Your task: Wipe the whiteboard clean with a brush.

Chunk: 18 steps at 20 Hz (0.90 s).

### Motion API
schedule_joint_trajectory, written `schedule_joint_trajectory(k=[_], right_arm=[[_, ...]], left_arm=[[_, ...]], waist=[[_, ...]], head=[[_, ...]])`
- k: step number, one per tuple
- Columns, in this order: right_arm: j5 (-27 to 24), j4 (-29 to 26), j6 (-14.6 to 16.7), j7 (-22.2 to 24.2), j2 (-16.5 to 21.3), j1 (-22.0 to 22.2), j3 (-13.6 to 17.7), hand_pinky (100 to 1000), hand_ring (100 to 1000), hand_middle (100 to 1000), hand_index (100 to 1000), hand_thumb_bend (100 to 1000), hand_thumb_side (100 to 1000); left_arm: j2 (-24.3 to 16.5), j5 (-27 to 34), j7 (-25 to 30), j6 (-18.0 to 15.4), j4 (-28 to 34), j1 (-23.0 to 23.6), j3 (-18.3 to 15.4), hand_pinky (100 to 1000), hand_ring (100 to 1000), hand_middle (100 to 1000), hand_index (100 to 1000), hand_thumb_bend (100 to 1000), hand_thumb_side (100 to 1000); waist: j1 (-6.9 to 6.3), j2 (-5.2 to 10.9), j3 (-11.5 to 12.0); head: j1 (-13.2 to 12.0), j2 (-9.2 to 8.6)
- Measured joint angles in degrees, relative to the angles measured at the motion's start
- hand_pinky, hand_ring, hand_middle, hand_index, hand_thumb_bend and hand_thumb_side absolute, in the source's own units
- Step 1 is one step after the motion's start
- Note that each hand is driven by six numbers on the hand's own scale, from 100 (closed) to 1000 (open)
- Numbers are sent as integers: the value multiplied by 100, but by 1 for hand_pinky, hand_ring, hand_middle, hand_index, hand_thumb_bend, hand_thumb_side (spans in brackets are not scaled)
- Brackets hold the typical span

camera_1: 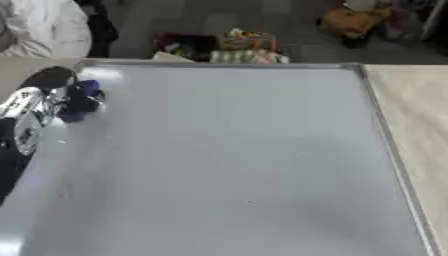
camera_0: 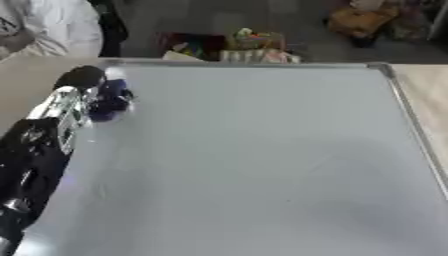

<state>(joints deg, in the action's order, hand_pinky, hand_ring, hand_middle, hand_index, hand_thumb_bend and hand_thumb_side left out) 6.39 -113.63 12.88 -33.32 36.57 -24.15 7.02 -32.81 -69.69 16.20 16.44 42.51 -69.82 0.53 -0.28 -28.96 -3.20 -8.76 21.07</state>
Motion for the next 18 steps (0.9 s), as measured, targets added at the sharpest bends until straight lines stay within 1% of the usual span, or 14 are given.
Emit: schedule_joint_trajectory(k=[12, 18], right_arm=[[0, 0, -16, -12, 0, 1, 1, 839, 799, 789, 869, 100, 1000], [0, 0, -18, -9, -1, -4, 1, 839, 799, 788, 869, 100, 1000]], left_arm=[[0, 106, -70, -36, -34, -15, 1, 342, 462, 393, 484, 100, 666], [80, 255, -75, -215, -33, -88, 92, 336, 459, 389, 480, 100, 673]], waist=[[0, 0, -20], [0, -1, -35]], head=[[-24, -2], [-49, -2]])
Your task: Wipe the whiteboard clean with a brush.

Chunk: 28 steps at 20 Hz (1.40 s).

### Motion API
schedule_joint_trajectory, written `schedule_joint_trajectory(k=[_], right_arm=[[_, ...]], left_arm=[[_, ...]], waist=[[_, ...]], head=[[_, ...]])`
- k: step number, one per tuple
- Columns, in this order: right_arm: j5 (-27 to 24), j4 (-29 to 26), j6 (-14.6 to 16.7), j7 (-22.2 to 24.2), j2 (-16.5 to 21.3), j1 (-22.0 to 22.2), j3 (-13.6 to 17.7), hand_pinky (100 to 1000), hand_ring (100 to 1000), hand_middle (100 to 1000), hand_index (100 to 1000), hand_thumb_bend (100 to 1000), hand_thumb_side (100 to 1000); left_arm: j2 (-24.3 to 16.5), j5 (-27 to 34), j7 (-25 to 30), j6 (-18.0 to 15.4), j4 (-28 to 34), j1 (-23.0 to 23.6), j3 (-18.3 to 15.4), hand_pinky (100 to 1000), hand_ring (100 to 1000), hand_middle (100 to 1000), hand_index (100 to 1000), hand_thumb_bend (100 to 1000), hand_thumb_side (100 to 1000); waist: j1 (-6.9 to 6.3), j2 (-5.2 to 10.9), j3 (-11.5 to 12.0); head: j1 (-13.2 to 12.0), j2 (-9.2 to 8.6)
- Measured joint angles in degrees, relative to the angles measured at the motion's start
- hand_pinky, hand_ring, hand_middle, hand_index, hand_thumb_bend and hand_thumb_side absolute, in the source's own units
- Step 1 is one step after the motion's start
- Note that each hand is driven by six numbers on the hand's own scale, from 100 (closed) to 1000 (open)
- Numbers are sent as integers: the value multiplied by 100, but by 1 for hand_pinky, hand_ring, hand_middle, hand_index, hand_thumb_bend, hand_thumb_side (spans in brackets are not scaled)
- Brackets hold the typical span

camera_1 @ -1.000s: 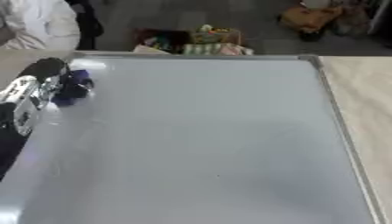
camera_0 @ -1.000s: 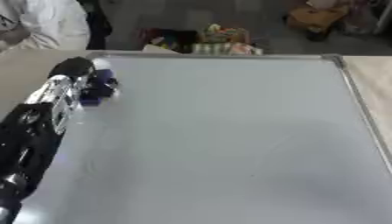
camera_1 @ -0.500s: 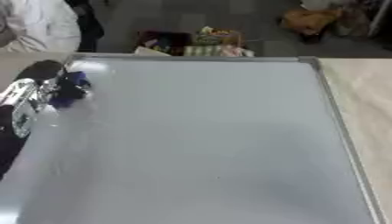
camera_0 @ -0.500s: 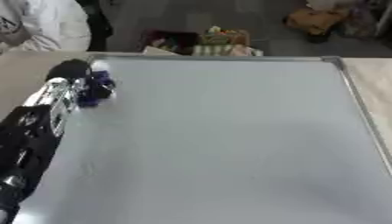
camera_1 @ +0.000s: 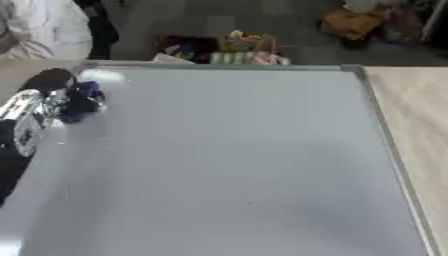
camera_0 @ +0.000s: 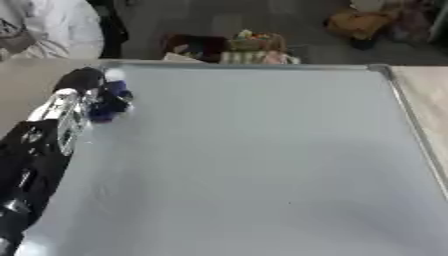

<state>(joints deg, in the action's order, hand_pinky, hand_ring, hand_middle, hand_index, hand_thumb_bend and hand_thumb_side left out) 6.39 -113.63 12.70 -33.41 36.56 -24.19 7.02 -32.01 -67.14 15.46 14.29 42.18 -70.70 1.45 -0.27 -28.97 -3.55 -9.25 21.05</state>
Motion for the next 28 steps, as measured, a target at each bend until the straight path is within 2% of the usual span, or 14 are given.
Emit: schedule_joint_trajectory(k=[9, 19, 28], right_arm=[[0, 0, -10, 10, -7, -5, 0, 839, 799, 787, 869, 100, 1000], [-1, 0, -11, 11, -18, -29, 0, 839, 798, 786, 869, 100, 1000], [-3, 0, -14, 14, -43, -48, -1, 839, 798, 785, 869, 100, 1000]], left_arm=[[333, 103, 151, -363, 184, -144, 290, 335, 459, 390, 480, 100, 679], [492, 104, 276, -604, 296, -198, 460, 329, 459, 390, 480, 100, 680], [540, 80, 314, -650, 341, -204, 508, 327, 461, 393, 482, 100, 678]], waist=[[0, 0, -40], [0, 0, -55], [-1, 1, -46]], head=[[-27, -1], [-41, 2], [-53, 4]])
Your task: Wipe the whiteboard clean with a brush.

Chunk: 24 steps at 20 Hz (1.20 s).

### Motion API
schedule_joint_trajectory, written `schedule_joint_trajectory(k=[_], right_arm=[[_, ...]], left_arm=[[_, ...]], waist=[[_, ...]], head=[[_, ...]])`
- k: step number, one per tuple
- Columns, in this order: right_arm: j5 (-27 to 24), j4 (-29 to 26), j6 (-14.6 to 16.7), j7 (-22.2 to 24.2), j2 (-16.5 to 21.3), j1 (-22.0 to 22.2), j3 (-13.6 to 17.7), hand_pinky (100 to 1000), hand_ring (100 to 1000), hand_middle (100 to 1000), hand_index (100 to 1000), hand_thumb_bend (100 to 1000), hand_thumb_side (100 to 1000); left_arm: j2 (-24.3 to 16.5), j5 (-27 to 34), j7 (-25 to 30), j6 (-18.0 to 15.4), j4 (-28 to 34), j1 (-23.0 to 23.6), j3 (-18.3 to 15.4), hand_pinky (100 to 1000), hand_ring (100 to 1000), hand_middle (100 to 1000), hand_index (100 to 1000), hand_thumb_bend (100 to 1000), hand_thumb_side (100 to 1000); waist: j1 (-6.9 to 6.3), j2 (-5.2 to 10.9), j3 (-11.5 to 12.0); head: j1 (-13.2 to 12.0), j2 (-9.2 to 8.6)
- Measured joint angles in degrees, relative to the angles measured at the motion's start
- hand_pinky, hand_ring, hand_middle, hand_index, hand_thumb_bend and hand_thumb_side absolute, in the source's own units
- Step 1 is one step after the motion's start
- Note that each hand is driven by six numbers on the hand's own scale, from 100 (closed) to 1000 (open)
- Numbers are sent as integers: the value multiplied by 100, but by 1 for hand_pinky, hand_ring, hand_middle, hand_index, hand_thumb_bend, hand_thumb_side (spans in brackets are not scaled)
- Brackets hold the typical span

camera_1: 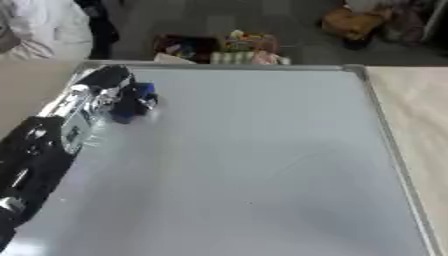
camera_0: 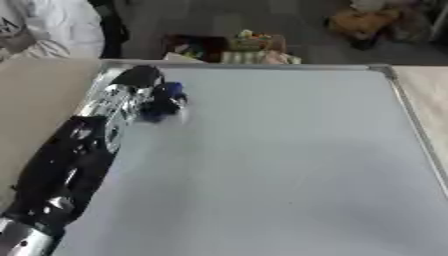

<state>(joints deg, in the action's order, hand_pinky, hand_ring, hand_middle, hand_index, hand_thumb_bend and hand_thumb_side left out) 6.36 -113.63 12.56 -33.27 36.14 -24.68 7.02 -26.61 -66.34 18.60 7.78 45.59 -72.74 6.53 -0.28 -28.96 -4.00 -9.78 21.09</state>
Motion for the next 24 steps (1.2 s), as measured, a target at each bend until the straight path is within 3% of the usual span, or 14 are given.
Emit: schedule_joint_trajectory(k=[14, 24], right_arm=[[0, 0, -1, -1, -1, 0, 0, 838, 798, 784, 869, 100, 1000], [0, 0, -13, -15, -1, 4, 1, 838, 797, 783, 869, 100, 1000]], left_arm=[[28, -109, -140, 220, -126, 23, -191, 334, 465, 397, 485, 100, 670], [-319, -128, -282, 472, -249, 198, -436, 338, 466, 398, 487, 100, 665]], waist=[[7, 20, 64], [20, 34, 92]], head=[[25, 0], [57, 0]])
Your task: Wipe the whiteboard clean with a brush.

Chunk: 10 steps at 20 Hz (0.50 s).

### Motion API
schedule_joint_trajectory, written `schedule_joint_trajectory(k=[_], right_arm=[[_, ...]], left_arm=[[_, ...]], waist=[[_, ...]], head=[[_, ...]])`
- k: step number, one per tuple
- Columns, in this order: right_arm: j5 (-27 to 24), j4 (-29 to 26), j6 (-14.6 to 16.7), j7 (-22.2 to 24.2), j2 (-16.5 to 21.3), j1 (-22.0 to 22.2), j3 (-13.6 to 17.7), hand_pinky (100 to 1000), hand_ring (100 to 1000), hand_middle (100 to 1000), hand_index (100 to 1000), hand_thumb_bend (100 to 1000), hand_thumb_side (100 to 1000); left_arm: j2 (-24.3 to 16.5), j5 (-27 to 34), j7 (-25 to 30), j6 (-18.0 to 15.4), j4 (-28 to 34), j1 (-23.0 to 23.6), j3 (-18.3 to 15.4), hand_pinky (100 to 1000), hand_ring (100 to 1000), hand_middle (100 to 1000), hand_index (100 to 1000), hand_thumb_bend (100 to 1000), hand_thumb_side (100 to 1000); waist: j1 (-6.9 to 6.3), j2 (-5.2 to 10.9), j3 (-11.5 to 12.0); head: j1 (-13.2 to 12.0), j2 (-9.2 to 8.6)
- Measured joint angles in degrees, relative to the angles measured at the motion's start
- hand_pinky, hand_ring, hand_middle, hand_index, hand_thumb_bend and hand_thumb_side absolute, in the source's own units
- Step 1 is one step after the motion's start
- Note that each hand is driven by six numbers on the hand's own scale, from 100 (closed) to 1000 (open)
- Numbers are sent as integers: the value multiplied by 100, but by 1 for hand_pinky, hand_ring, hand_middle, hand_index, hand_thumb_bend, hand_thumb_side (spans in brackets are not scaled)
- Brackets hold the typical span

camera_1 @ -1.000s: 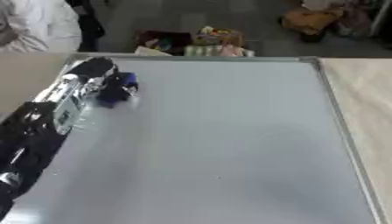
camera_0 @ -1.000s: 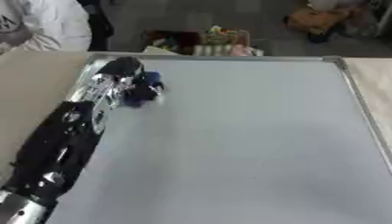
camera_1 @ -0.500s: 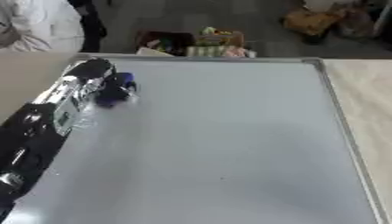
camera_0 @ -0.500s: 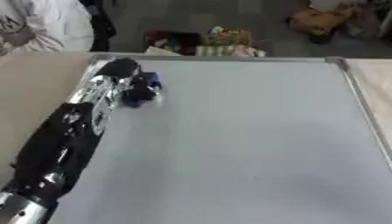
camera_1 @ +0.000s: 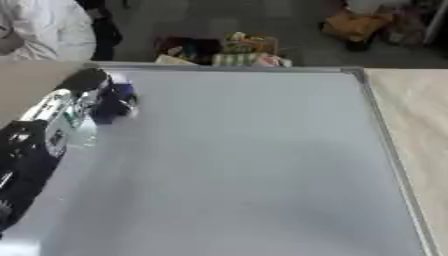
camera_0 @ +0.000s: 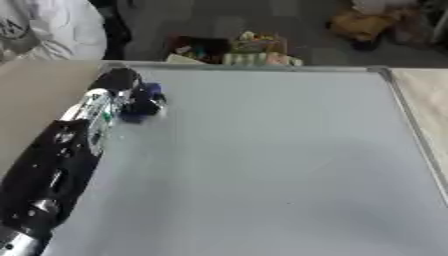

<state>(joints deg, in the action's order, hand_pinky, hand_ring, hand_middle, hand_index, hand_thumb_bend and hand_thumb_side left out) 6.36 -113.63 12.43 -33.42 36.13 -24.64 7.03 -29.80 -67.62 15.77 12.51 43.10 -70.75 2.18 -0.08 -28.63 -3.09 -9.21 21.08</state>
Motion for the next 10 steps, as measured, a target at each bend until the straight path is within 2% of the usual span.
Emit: schedule_joint_trajectory(k=[10], right_arm=[[0, 0, -11, -14, 0, 5, 2, 838, 797, 783, 868, 100, 1000]], left_arm=[[-247, 6, -103, 191, -137, 106, -143, 338, 466, 398, 487, 100, 663]], waist=[[22, 18, 18]], head=[[20, -1]])
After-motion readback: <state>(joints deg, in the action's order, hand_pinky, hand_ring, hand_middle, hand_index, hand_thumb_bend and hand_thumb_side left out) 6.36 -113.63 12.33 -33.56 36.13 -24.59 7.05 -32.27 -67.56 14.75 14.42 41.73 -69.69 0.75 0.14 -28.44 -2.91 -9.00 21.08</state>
